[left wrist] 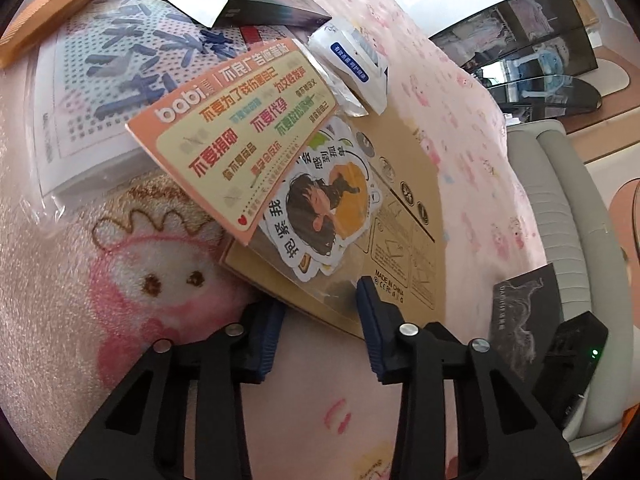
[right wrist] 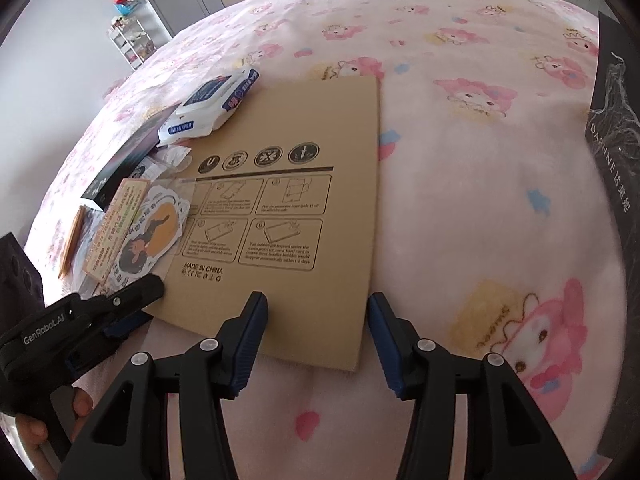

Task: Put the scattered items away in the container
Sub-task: 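Grasp the brown cardboard sheet edge with the left gripper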

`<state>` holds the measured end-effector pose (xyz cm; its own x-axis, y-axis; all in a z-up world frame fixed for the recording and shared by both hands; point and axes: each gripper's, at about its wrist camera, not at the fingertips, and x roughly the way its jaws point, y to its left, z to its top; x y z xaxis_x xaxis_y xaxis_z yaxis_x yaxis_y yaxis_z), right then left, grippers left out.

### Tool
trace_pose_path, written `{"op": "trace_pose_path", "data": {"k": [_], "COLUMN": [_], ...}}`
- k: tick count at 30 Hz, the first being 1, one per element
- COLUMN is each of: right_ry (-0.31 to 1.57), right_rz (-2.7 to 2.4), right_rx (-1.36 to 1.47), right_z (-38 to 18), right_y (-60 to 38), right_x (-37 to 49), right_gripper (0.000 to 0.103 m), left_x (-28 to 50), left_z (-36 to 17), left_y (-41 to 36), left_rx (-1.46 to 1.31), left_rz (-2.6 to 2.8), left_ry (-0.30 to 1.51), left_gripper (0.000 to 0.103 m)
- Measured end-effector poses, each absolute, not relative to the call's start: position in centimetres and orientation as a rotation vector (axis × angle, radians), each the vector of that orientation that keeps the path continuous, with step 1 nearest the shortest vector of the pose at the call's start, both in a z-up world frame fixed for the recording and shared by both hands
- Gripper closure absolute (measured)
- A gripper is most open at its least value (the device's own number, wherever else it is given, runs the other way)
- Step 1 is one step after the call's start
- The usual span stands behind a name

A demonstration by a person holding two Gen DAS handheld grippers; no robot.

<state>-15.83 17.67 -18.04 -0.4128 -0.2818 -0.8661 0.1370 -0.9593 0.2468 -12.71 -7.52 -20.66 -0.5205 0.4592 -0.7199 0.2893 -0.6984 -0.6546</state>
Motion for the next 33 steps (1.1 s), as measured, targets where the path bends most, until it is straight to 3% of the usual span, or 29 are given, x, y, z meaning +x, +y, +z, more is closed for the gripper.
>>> {"op": "trace_pose_path", "data": {"k": [5,15,19,26,33], "right_ry": [-0.174,-0.056,0.033,-0.156,-0.212], "right_rz": [-2.388,-2.237,-2.144,-2.252,-2.281], "right_rx": [1.557,1.442,1.432,1.511,1.512], "right_z": [-18.7,-16.4,-16.5,-17.4,-18.7], "right_y": [17.1,11.9,7.8,13.6,15.1], "right_x": [-17.2,-13.3,-11.4,-13.0,-19.4], "right_gripper": [0.042,0.047,0.047,0.047,0.047], "left_x": [-12.7,-11.5,-10.8,-10.8,-10.9], "left_z": [-20.2,-18.8,-18.6,-19.4,-19.7], "left_y": [-7.4,-12.2,-12.1,-10.0,-10.3], "left_rx": [-1.492,-1.475,-1.505,-1.528,-1.517], "left_rz": [2.403,2.532,2.54,2.536,2.519], "left_ry": [-1.13,-1.108,-1.007,-0.955,-1.001], "left_gripper": [0.071,0.074,0.074,0.067,0.067]}}
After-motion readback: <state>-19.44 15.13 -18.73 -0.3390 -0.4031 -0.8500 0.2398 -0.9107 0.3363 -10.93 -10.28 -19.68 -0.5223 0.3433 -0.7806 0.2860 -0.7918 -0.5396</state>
